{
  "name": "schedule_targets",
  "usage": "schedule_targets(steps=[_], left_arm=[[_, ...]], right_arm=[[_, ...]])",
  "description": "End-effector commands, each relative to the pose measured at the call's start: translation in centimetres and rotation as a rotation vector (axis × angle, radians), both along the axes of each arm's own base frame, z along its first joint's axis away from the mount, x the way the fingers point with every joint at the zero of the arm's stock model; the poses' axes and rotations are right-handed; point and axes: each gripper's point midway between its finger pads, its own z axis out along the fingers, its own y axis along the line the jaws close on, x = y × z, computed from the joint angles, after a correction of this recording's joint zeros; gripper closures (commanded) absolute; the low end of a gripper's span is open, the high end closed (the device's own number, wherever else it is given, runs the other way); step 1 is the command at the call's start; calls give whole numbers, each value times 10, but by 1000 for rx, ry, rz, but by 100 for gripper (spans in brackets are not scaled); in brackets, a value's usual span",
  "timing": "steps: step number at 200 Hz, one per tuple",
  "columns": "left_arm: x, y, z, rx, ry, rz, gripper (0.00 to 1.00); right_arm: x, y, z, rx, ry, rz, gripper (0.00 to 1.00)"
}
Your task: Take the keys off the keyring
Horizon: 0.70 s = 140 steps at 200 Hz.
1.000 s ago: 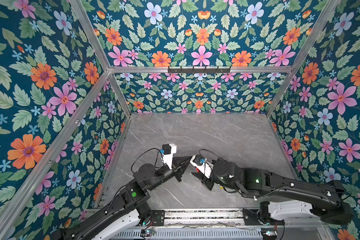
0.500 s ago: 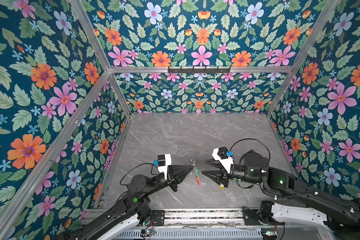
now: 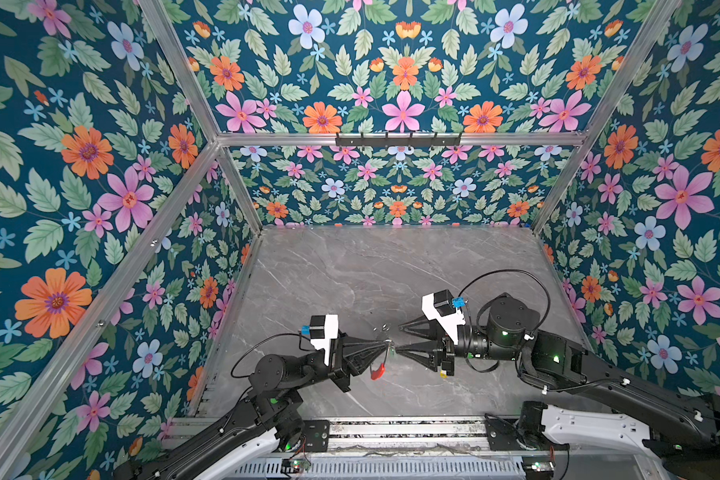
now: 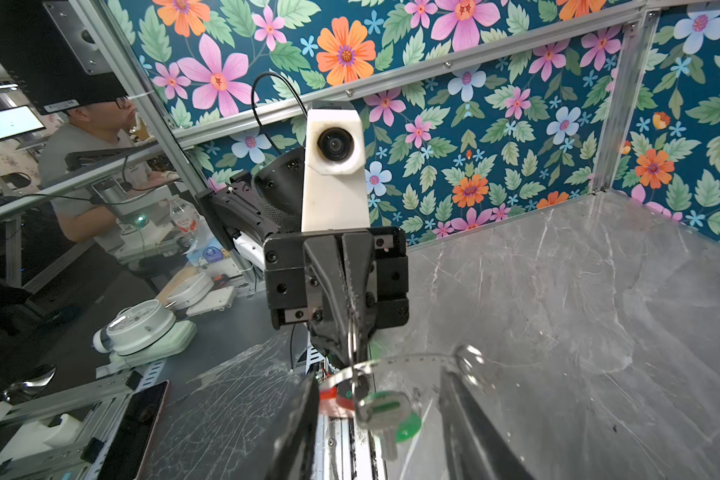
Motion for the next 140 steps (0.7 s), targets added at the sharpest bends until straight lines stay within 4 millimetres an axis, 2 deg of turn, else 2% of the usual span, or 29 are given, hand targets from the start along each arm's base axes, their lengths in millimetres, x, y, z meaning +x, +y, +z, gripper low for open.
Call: schedule_targets(steps=[1,49,109,140], left_arm=[[-8,4,10,-39,-30,-30,100],[-5,5,8,-39,-19,-13,100],[-1,2,5,-30,-7,-4,100],[0,2,6,-31,-8,5,100]], right_arm=[[-7,4,10,25,3,47,54],[-9,12,10,25,35,81,68],[-7,15,4,12,61,74,98],[-8,16,-1,-2,78,80,100]])
